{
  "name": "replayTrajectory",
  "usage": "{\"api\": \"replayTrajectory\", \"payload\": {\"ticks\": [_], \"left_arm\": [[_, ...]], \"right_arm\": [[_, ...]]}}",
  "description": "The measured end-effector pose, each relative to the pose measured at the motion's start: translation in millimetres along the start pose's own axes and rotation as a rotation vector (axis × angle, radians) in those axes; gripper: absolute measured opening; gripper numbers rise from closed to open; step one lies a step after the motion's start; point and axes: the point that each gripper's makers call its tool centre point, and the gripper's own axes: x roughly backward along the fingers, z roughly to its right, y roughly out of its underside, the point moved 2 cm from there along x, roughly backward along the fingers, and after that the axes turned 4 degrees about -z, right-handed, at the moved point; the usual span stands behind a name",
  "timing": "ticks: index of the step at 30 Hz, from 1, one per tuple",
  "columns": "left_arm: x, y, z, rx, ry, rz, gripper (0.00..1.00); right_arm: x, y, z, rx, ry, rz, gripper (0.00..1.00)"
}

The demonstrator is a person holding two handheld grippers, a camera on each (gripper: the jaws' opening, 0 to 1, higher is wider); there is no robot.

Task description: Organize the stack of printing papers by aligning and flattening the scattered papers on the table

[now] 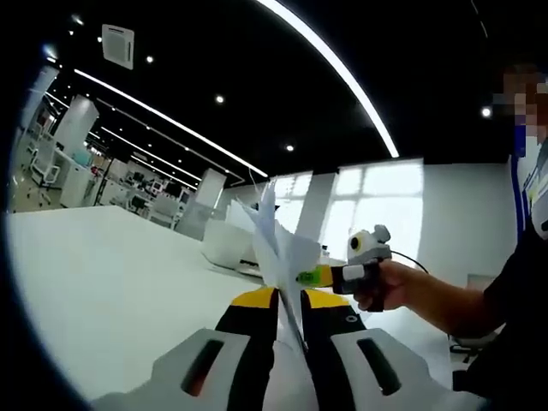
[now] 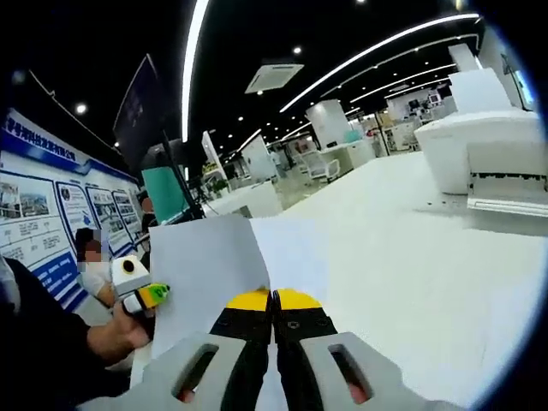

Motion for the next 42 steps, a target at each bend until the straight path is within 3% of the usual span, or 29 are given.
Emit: {"api": "replayTrajectory", "payload": {"ticks": [3,29,42], "left_arm": [[-0.3,2.1,2.1,-0.031,0.003,-0.014,0.07],[0.8,2.9,0.4,-0.073,-0.03,-0.025,0.07],[0.9,4.1,-0.6,-0.075,-0.041,-0.027,0.07]], "right_arm": [[-0.1,-1.4,-1.0,0.009,0.004,0.002,0.0],[12.5,-0.5,-2.7,0.119,0.04,0.012,0.05],[52.7,-11.5,17.5,0.152,0.123,0.053,0.06]]}}
